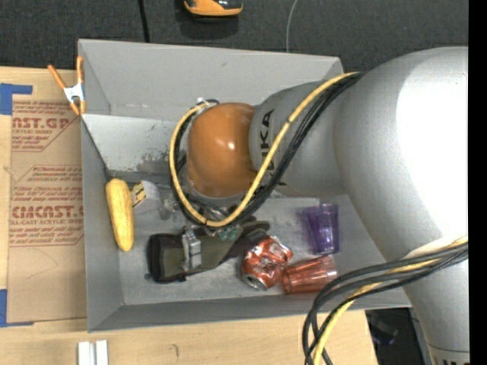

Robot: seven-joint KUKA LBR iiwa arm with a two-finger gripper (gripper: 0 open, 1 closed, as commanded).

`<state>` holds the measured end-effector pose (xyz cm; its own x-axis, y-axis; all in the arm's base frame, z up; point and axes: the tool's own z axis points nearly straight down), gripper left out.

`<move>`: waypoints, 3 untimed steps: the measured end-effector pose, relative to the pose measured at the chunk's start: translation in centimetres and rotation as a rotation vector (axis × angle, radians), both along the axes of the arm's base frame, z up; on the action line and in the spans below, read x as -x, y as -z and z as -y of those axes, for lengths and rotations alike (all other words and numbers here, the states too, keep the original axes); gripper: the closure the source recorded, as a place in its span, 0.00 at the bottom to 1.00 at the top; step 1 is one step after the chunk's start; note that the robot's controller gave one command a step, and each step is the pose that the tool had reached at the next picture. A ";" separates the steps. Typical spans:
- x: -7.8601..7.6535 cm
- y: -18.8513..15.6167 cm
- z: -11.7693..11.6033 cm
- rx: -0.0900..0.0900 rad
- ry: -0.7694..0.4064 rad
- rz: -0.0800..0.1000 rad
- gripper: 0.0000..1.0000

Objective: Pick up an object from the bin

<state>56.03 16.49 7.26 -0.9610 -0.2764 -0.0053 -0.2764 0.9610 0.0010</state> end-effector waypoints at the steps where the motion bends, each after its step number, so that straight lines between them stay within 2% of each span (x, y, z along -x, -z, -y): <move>1: 1.1 0.2 -0.9 0.002 -0.092 -0.002 0.00; 2: 0.7 0.1 -0.7 -0.001 -0.044 -0.001 0.00; 3: 0.8 0.1 -0.8 0.000 -0.079 0.001 1.00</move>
Offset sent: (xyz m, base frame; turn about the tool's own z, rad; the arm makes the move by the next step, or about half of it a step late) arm 0.0000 0.0000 0.0000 0.0000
